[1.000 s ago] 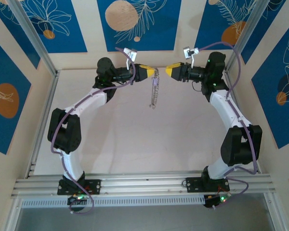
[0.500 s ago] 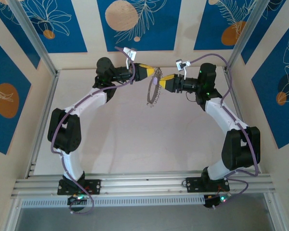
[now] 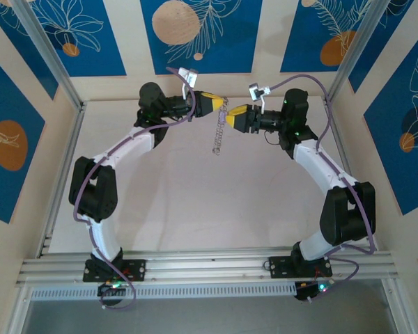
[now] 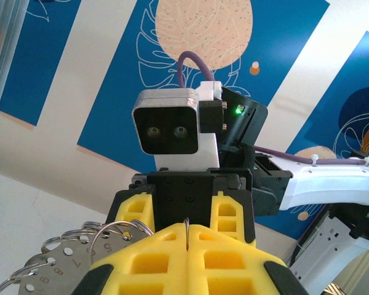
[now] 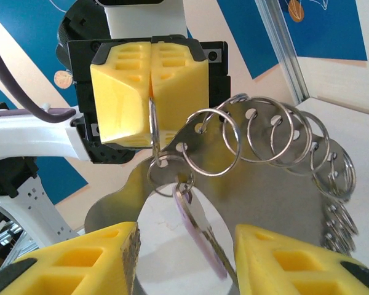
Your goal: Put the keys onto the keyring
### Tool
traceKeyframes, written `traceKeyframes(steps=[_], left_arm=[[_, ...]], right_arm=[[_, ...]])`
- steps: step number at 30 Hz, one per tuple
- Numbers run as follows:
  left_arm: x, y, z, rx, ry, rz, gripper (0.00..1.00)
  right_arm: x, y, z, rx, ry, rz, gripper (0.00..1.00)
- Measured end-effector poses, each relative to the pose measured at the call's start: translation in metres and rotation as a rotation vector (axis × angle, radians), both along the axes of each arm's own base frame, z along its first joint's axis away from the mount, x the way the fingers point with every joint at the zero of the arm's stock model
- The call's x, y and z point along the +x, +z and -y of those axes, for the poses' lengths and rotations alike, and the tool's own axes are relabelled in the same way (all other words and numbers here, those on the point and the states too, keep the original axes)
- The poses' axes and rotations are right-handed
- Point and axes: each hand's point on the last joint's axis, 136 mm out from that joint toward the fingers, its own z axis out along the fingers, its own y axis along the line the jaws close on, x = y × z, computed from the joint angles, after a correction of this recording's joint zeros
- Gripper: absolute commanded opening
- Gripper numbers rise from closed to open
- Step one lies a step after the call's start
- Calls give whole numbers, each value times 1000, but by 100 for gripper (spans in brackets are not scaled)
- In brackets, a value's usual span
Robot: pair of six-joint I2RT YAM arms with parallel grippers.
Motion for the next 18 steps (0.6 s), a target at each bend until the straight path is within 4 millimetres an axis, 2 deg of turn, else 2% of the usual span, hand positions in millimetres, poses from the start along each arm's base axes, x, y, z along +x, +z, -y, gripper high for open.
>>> traceKeyframes(steps=[12, 18], left_arm=[[-2, 5, 0, -9, -6, 8, 0], [-2, 4, 0, -9, -8, 4, 0]], right_arm=[[9, -9, -8, -4, 5, -17, 40], [8, -4, -10, 6, 13, 5, 26]])
